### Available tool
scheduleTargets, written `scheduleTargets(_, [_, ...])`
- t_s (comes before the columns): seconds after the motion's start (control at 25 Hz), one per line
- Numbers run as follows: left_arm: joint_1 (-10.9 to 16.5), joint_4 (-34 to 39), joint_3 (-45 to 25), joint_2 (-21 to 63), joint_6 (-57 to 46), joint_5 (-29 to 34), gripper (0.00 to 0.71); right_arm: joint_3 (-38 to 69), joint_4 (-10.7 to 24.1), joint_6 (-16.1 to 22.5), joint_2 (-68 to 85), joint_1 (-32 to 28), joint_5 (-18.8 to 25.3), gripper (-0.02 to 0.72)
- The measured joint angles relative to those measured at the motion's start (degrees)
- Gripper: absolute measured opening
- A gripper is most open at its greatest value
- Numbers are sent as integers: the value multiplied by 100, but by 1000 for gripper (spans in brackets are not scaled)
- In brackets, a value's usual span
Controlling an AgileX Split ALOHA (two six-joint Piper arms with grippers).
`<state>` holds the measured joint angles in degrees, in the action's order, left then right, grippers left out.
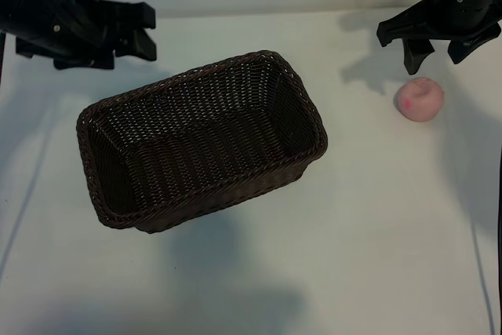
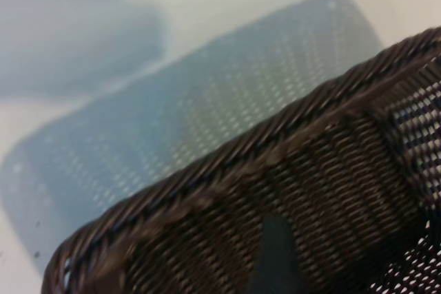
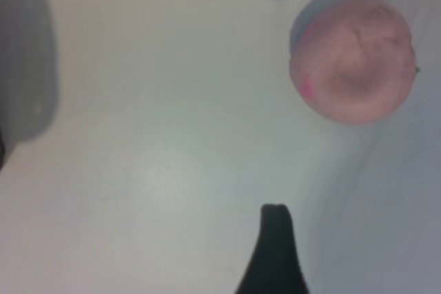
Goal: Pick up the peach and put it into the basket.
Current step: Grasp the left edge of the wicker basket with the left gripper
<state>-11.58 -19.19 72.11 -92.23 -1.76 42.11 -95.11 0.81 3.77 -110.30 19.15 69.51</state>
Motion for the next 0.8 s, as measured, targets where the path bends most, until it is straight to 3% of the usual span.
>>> scheduleTargets(0.44, [0,899,-2228,1162,-1891,-754,549,0,-6,-48,0,0,0,562])
scheduleTargets(0.8, [0,1541,-2489,1148,-3017,-843,549,0,0,-109,0,0,7,562])
